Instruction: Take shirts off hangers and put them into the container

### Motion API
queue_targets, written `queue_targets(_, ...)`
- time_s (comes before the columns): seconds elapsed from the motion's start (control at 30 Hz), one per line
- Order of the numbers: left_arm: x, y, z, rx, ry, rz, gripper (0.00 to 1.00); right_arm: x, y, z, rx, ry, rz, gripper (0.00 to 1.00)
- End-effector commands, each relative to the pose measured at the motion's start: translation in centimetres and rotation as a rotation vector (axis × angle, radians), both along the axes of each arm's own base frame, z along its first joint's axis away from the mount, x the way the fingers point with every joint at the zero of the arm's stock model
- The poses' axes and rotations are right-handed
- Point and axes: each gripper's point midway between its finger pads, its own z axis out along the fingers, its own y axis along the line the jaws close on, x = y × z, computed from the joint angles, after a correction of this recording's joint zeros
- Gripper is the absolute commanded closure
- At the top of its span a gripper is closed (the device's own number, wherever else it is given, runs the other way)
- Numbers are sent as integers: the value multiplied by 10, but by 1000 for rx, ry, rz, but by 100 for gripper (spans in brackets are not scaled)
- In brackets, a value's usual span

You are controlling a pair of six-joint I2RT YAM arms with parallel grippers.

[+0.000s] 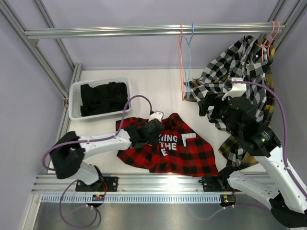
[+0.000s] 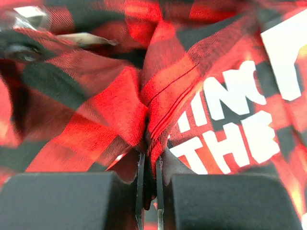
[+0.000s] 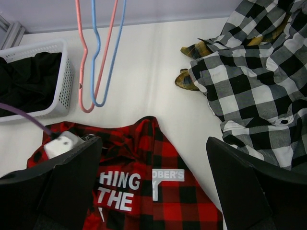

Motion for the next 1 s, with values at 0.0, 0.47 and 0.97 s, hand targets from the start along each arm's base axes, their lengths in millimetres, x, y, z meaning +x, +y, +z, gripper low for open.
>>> queue_targets(0.0,17,20,99,-60,-181,55,100,3,1,7,-11,-23,15,0)
queue_targets(0.47,89,214,283,-68,-457,462,100,9,9,38,-39,-79,64,1)
queue_targets(0.97,236,279,139,-65,-98,655,100,10,14,23,-68,-58,95,1)
